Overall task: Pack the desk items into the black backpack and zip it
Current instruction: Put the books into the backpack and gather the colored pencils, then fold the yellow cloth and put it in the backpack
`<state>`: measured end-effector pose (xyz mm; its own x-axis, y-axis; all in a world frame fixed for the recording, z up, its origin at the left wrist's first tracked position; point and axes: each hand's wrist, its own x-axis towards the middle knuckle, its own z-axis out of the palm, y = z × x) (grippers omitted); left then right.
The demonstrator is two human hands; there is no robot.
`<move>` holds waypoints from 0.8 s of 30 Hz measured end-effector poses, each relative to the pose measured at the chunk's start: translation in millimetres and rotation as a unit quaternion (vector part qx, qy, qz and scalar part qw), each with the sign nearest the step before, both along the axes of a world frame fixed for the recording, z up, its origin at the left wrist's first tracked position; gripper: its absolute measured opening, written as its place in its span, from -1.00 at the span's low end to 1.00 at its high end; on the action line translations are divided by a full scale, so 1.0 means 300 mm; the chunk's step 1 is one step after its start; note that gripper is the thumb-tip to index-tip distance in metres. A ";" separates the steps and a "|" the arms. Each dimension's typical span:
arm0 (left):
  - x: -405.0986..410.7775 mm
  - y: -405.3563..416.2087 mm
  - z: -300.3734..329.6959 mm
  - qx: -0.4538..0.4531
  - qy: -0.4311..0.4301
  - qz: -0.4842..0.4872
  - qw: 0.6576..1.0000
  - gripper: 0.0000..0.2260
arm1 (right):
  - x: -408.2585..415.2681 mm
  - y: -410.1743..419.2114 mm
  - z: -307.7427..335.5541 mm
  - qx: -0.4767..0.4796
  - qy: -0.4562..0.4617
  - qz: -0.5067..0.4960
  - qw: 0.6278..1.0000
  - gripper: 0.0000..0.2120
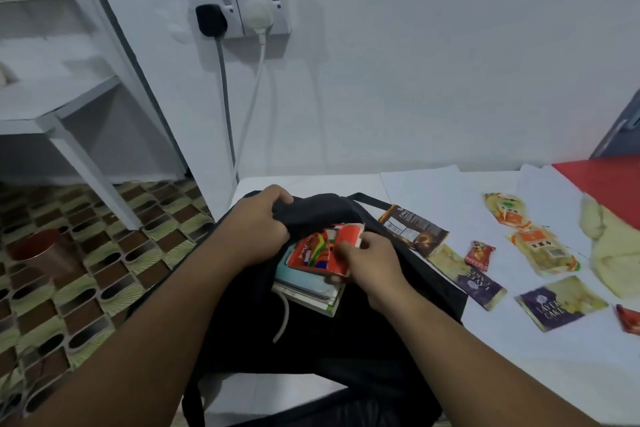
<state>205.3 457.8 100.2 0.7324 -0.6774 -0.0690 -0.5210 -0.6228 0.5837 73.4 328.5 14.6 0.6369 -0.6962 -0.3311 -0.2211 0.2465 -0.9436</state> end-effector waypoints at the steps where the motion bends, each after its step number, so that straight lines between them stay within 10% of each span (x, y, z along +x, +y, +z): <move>1: -0.001 -0.002 0.007 0.001 0.002 -0.002 1.000 -0.64 | 0.027 -0.007 -0.011 -0.065 0.035 0.011 0.997 -0.88; 6: -0.004 0.002 0.008 0.009 0.024 -0.005 1.000 -0.63 | 0.091 -0.036 -0.033 -0.252 0.169 0.037 0.952 -0.48; 15: -0.012 -0.021 0.007 0.004 0.030 -0.007 1.000 -0.61 | 0.116 -0.045 -0.081 -0.385 0.241 0.086 0.887 -0.64; 24: -0.083 -0.045 -0.092 0.081 0.027 -0.094 0.992 -0.54 | 0.000 -0.122 -0.095 -0.240 0.101 0.105 0.960 -0.86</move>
